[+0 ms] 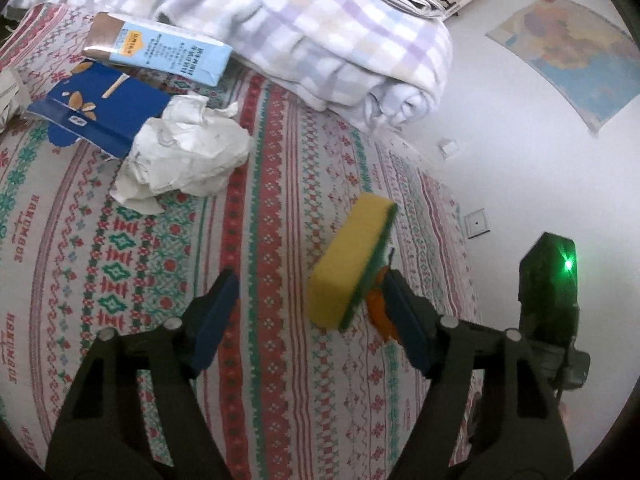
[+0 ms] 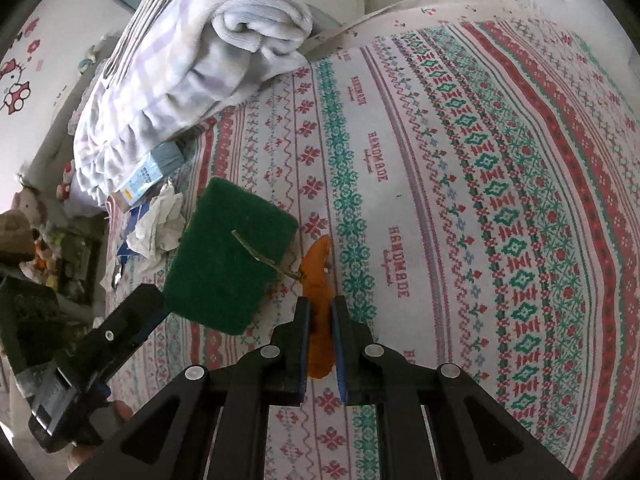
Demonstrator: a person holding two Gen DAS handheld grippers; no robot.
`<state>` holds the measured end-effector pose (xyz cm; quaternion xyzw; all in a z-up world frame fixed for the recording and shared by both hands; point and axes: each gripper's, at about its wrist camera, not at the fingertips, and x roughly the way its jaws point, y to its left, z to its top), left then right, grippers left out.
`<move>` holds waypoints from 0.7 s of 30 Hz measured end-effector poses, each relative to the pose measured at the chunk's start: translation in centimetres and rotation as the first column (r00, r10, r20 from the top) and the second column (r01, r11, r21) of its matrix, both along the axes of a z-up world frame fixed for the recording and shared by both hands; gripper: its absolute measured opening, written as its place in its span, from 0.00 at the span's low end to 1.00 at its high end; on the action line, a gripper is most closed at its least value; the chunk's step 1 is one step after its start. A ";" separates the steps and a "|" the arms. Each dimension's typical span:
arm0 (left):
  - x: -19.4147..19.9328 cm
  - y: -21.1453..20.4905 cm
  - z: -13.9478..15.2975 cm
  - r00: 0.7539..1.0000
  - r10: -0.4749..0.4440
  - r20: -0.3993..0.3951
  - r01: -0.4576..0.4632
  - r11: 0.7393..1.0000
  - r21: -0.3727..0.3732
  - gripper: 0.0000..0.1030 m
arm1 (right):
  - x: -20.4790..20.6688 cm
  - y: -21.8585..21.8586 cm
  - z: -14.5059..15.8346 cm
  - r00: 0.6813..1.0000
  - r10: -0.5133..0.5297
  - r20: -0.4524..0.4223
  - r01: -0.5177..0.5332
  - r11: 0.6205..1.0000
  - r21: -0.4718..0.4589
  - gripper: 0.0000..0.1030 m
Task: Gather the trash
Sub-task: 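Grasp the orange scrap with the right tool while the left tool grasps the green-yellow sponge, then carry sponge and orange scrap over the wastebasket and open both tools to drop them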
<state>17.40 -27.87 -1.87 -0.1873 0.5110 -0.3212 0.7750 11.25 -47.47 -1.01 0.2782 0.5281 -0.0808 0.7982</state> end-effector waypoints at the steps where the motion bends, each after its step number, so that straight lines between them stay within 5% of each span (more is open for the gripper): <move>1: -0.1 0.0 0.2 1.000 -0.004 0.008 0.004 1.000 -0.007 0.72 | 0.0 0.0 0.0 1.000 0.000 -0.001 0.000 1.000 -0.001 0.11; 5: 0.0 -0.3 0.7 0.999 -0.033 0.036 0.033 0.999 0.005 0.71 | 0.0 0.1 0.0 1.000 0.000 -0.001 0.000 1.000 -0.003 0.11; 8: 0.1 -1.7 0.8 0.995 -0.077 0.056 0.076 0.997 0.025 0.60 | 0.2 0.2 -0.1 1.000 0.002 -0.003 -0.002 1.000 -0.004 0.11; 12: 0.5 -3.6 0.6 0.991 -0.107 0.084 0.097 0.988 0.121 0.25 | 0.4 0.3 -0.3 1.000 0.003 -0.005 -0.003 1.000 -0.008 0.11; 21: 1.1 -2.8 0.4 0.991 -0.094 0.096 0.076 0.981 0.179 0.20 | 0.1 -0.3 -0.3 1.000 -0.024 0.002 0.024 1.000 0.005 0.11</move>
